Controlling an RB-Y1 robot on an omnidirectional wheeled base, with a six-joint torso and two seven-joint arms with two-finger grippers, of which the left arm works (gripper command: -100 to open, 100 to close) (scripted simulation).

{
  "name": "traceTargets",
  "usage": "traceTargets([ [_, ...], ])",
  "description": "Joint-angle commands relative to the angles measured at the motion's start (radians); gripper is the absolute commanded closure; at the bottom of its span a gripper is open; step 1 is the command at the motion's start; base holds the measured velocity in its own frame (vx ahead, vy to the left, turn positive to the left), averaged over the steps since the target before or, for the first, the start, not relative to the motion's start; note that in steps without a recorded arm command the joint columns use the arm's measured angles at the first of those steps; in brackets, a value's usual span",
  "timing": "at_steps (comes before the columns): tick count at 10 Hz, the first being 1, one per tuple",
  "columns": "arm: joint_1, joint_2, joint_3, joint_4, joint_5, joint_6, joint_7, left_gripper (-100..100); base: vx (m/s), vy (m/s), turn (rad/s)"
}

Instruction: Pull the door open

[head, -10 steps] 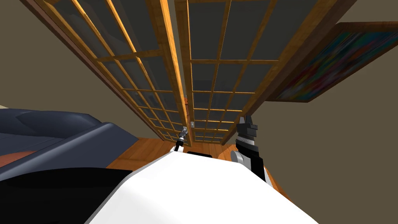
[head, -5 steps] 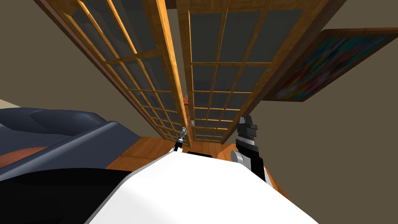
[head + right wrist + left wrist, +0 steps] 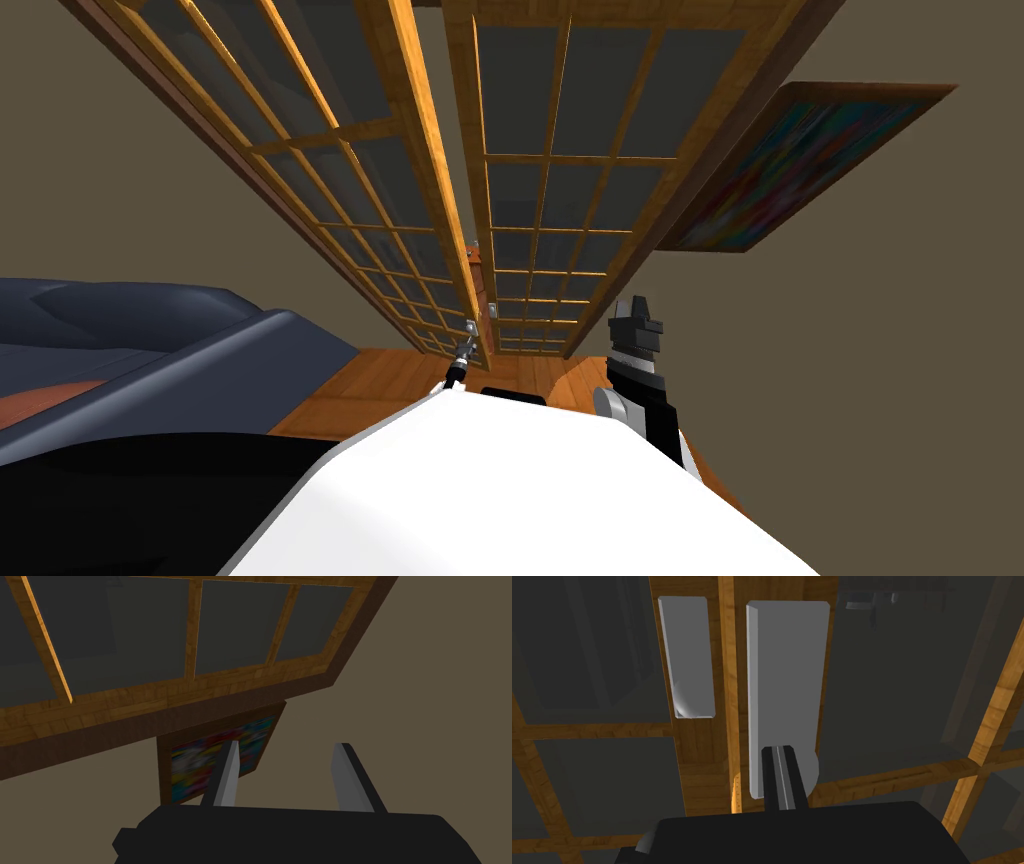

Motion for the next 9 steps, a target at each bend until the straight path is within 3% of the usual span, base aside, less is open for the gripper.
traceTargets([
  [1,-0.014,0.017,-0.011,0.01,-0.008,-0.016,0.007,-100,-0.2,0.043,-0.095],
  [7,-0.051,0.077,-0.074,-0.011,-0.052,-0.05,0.056,-100,-0.22,0.098,-0.101],
  [8,-0.05,0.074,-0.067,0.001,-0.047,-0.051,0.05,-100,-0.095,0.067,-0.027],
  [9,-0.036,0.101,-0.056,0.012,-0.033,-0.068,0.065,-100,0.101,-0.006,-0.148],
])
